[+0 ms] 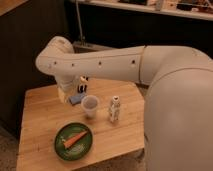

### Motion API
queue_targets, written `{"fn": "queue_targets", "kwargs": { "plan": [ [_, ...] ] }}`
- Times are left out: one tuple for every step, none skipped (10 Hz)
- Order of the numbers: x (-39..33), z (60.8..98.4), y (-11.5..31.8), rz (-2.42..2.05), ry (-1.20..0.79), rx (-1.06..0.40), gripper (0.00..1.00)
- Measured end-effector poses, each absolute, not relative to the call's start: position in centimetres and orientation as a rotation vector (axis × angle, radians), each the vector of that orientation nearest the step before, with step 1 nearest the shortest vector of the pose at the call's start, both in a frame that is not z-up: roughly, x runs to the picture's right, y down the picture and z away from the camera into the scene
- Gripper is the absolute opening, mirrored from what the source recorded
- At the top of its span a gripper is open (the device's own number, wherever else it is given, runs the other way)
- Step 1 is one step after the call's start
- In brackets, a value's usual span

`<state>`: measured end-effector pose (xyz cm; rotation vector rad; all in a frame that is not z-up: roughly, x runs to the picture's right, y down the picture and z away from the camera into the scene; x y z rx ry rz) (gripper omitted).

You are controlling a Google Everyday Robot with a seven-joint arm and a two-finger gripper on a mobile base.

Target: Move the arm in a circular motion

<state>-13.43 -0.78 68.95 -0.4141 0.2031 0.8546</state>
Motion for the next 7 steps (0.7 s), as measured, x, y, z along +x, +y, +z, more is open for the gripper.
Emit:
{"fn": "queue_targets", "kwargs": {
  "plan": [
    [-11.9,70.3,-2.2,0.891,0.192,-0.410,0.80],
    [-10.2,71.8,-3.7,0.932,0.182,-0.406,0.80],
    [-8.5,73.2,-4.9,0.974,0.178,-0.402,0.80],
    [-6.3,74.8,-6.1,1.021,0.179,-0.397,0.80],
    [-4.4,76.2,-7.1,1.063,0.185,-0.389,0.80],
    [-3.0,77.1,-7.5,1.087,0.192,-0.383,0.80],
    [-2.7,77.3,-7.7,1.095,0.192,-0.383,0.80]
  ]
}}
